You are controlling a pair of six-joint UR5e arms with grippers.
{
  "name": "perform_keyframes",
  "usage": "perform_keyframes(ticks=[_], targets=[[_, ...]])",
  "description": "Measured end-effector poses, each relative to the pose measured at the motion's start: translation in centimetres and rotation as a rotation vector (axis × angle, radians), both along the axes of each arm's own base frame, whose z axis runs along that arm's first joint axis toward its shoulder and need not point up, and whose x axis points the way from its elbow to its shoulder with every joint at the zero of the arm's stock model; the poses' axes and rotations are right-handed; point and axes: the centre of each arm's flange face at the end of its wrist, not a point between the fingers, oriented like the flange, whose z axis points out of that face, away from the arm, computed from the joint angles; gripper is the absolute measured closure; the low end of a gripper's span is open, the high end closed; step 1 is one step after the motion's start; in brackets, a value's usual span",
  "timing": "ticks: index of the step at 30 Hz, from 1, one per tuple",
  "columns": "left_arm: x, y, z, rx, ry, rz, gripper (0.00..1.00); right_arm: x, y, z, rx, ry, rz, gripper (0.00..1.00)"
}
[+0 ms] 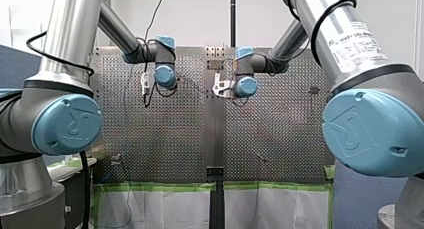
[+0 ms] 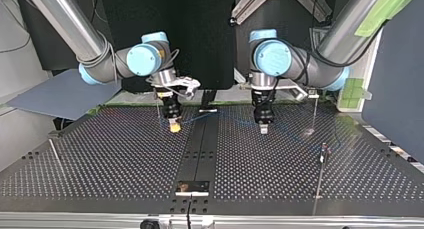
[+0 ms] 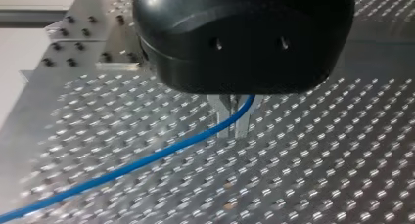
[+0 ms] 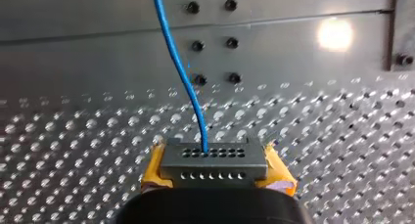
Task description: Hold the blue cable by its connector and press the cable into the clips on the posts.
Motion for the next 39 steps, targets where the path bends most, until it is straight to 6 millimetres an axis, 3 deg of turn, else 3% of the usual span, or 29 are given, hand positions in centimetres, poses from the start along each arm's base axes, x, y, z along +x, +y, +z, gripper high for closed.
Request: perform_keyframes(ticks=[12,20,30,39], targets=[[-2.4,-3.6,-7.2,0.027,0.067,-0.062,1.0,-2.1,0.4,-3.7,0.014,-0.018,-0.03,0.98],[-3.3,-4.1,-9.8,0.031,0.075,-0.068,1.0,-3.4,1.2,-6.1,0.024,-0.032,-0.06,0.98],[-3.9,-6.0,-13.2,0.039,0.093,-0.101,1.0,-6.2,1.1,-8.8,0.03,-0.043,-0.122,0.98],[-4.6,-7.3,-15.2,0.037,0.095,-0.101,1.0,-8.9,1.5,-14.2,0.072,-0.016,-0.17,0.98]])
